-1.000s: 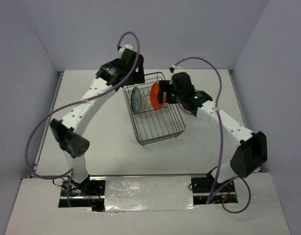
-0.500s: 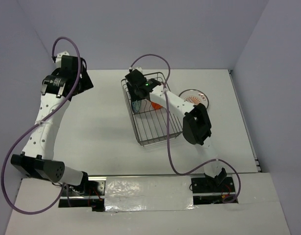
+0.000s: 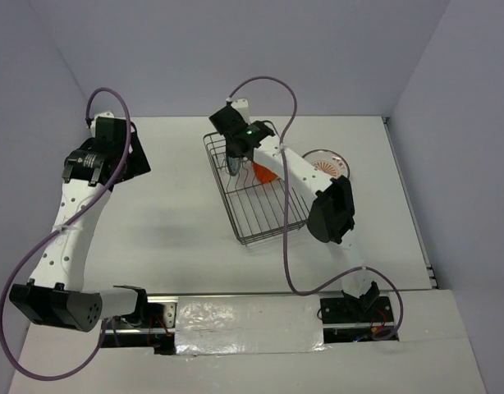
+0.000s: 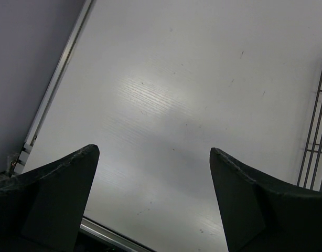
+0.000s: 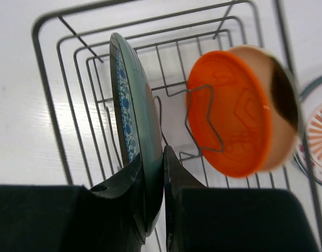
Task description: Unload the plates from the dish rack
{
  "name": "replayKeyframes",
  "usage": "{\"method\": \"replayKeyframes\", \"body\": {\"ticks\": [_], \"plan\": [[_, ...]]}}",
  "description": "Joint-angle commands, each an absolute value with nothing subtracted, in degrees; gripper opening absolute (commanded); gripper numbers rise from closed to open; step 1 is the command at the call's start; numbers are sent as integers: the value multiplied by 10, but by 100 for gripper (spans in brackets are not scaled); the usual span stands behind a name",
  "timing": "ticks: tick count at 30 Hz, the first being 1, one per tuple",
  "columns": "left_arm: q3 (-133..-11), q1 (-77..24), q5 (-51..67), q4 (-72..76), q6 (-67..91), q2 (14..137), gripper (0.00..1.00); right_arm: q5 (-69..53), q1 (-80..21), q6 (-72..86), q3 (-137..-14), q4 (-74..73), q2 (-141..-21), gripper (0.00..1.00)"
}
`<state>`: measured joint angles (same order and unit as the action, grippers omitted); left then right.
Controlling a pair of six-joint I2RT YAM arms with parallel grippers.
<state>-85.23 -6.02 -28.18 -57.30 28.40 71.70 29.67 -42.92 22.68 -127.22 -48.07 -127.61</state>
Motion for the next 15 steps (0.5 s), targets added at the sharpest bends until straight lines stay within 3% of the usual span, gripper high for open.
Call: {"method": "replayKeyframes", "body": {"ticks": [1,5,7,9,15], "plan": [[-857,-57,-272,-550,272,722,100,362,-423,301,-1320,-535,-1154,3],[-861,-57,-263,-551,281,718,99,241,-388,308,-1188,-463,-1030,0],[-875,-57,-269,-557,293,708,99,33,-384,282,-1097,-346,-983,0],[-897,-56,-284,-567,322,688,100,-150,-387,291,-1085,-302,-997,0],[-960,-54,-297,-576,362,653,100,-254,-427,350,-1072,-266,-1123,8]]}}
